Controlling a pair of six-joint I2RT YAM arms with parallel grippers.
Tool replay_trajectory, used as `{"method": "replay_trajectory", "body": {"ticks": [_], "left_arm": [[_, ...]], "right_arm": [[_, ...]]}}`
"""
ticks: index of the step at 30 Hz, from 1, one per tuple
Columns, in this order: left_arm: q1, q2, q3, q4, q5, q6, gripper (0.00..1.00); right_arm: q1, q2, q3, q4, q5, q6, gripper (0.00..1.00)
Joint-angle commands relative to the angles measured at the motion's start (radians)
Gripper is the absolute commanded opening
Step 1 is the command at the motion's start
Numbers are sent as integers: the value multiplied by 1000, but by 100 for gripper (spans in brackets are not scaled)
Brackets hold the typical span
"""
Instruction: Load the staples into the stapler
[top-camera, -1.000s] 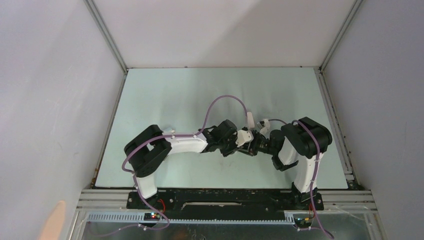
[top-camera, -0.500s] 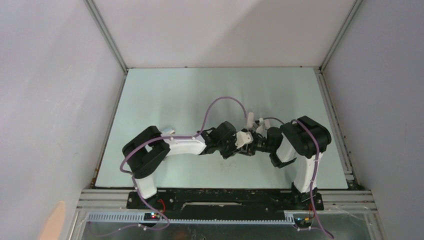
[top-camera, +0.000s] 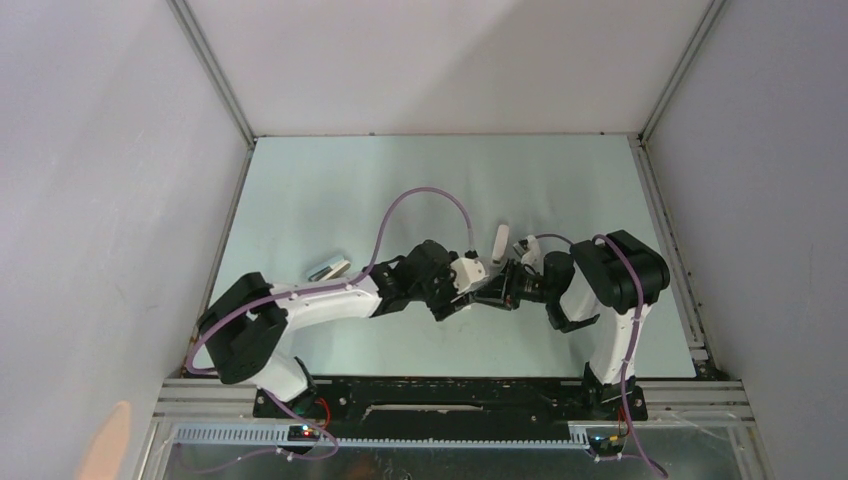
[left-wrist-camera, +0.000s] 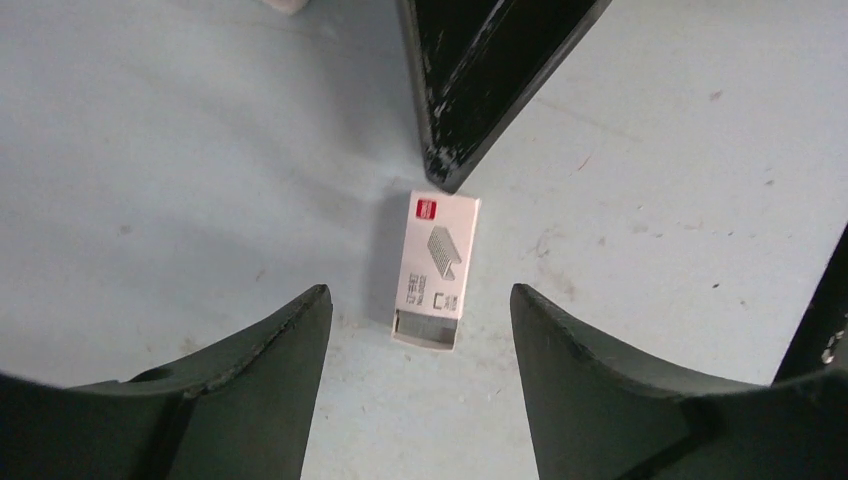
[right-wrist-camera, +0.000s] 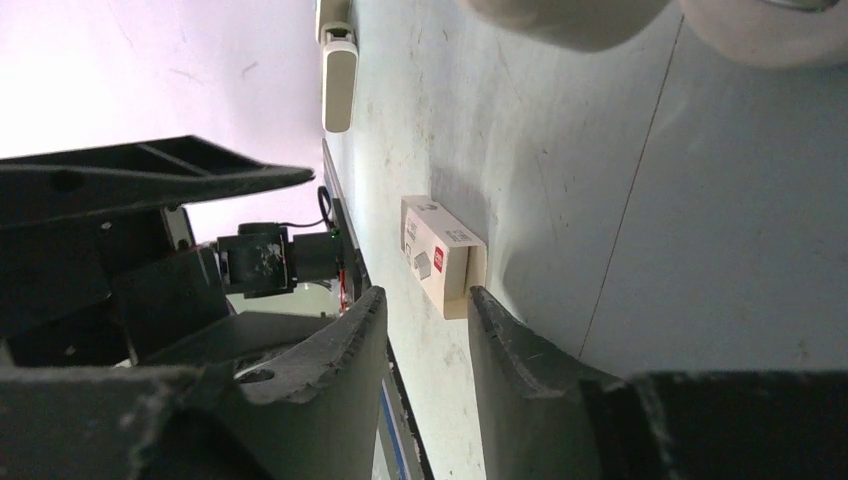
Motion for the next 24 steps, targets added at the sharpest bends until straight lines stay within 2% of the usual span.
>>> {"method": "replay_trajectory", "body": {"ticks": [1, 16, 24], "left_arm": [[16, -1, -6, -62, -26, 19, 71], [38, 121, 38, -104, -12, 51, 71], [48, 161, 50, -111, 2, 60, 63]], "right_arm": [[-3, -1, 16, -1, -29, -44, 37], [28, 41, 71, -46, -34, -72, 29], [43, 65, 86, -51, -32, -79, 24]]}}
